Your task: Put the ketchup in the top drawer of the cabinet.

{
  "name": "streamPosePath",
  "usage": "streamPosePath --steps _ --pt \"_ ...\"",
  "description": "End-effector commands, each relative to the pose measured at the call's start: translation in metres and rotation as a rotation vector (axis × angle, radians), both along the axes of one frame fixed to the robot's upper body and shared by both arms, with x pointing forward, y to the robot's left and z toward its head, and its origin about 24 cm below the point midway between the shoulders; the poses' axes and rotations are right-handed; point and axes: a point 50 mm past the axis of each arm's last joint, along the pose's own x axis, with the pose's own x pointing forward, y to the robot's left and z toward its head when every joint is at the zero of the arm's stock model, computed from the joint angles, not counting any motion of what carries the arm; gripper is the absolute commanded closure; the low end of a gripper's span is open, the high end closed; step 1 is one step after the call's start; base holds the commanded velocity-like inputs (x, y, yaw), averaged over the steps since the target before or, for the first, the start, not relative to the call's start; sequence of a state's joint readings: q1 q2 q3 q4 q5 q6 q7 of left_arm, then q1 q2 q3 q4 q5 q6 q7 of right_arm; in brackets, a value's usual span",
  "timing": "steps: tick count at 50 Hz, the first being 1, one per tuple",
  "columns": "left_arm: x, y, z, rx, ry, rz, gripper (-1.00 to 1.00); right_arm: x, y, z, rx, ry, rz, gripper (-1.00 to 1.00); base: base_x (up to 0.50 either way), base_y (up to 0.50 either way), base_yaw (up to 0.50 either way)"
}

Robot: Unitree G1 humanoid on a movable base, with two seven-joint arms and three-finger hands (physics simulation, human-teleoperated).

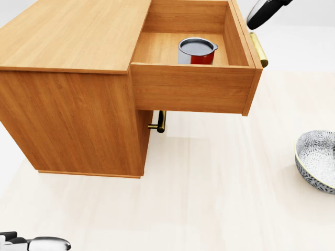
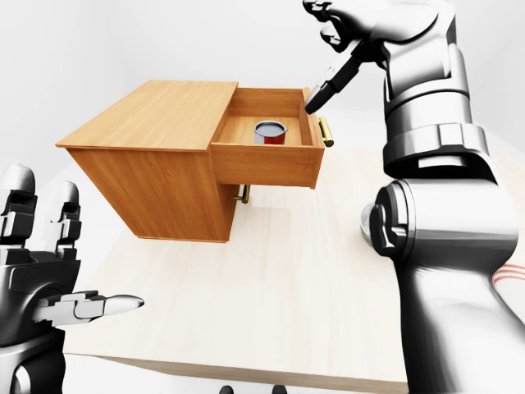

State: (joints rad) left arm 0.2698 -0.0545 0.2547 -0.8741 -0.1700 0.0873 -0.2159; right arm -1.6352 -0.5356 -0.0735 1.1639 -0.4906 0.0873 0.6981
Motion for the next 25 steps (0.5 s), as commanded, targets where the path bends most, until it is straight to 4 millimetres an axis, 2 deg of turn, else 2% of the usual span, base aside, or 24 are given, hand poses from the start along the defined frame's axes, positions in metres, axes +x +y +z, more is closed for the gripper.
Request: streamPosePath --steps 1,7,11,14,18,25 --pt "-0.001 0.0 0.001 -0.001 -0.003 0.001 -1.0 -0.023 -0.003 0.053 -0.052 -0.165 -0.03 -1.0 0.0 0.0 0.0" --pt "-0.003 0.0 0.002 0.001 -0.006 0.0 -1.0 -0.044 -0.008 0.083 -0.114 -0.307 -0.068 -1.0 0.0 0.0 0.0" --pt "-0.003 0.0 0.002 0.001 -0.009 0.002 -1.0 -0.058 -0.009 0.095 -0.166 -0.396 -0.091 -1.0 0.0 0.0 0.0" --pt "-0.004 0.001 0.001 0.0 -0.005 0.001 -1.0 -0.077 -0.01 0.105 -0.234 -0.51 -0.126 -1.0 0.0 0.0 0.0" --pt "-0.005 0.0 0.004 0.004 -0.018 0.002 -1.0 -0.1 -0.004 0.108 -0.353 -0.638 -0.169 -1.0 0.0 0.0 0.0" --pt "-0.006 0.001 0.005 0.004 -0.022 0.005 -1.0 -0.128 0.002 0.101 -0.484 -0.781 -0.231 -1.0 0.0 0.0 0.0"
